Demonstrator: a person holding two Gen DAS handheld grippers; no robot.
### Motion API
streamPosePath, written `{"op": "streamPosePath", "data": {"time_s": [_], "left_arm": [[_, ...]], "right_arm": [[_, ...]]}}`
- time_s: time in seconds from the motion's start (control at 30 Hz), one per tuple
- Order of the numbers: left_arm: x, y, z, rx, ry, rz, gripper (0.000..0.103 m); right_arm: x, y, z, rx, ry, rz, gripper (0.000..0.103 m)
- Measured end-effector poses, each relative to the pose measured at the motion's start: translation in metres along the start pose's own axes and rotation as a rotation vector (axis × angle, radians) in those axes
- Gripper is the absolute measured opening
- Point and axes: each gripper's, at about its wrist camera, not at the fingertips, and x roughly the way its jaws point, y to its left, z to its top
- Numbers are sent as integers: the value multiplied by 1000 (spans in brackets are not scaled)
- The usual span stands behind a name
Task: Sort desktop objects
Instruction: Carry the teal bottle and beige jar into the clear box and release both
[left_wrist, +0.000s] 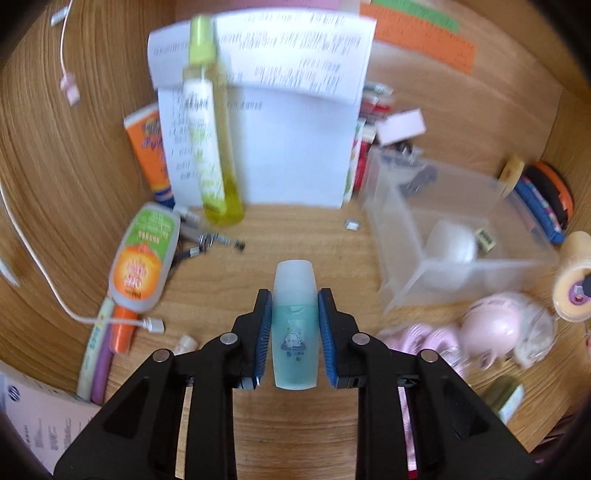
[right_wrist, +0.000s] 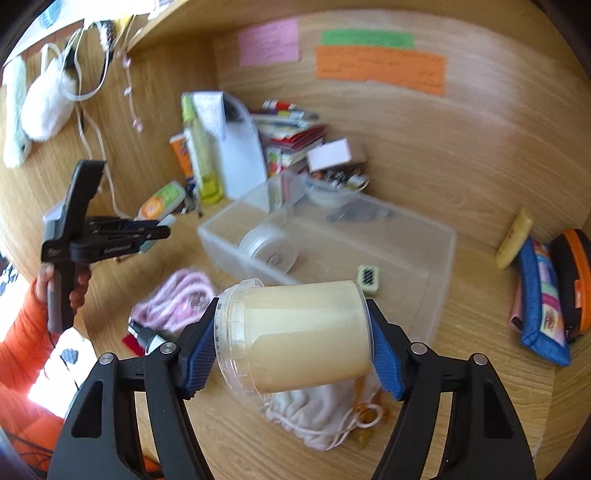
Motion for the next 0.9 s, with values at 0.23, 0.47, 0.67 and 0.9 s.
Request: {"op": "streamPosePath", "data": {"time_s": [0.23, 0.47, 0.67, 0.9], "left_arm": [[-14, -22, 25, 33, -78, -31, 24], [-28, -47, 45, 80, -130, -76, 24], [-22, -66, 61, 108, -131, -115, 24], [4, -85, 76, 135, -94, -141, 24]], "right_arm": [[-9, -17, 20, 46, -80, -39, 69], [-1, -33, 35, 79, -110, -83, 69], [18, -48, 38, 109, -88, -110, 69], [49, -64, 33, 146, -32, -130, 69]]}}
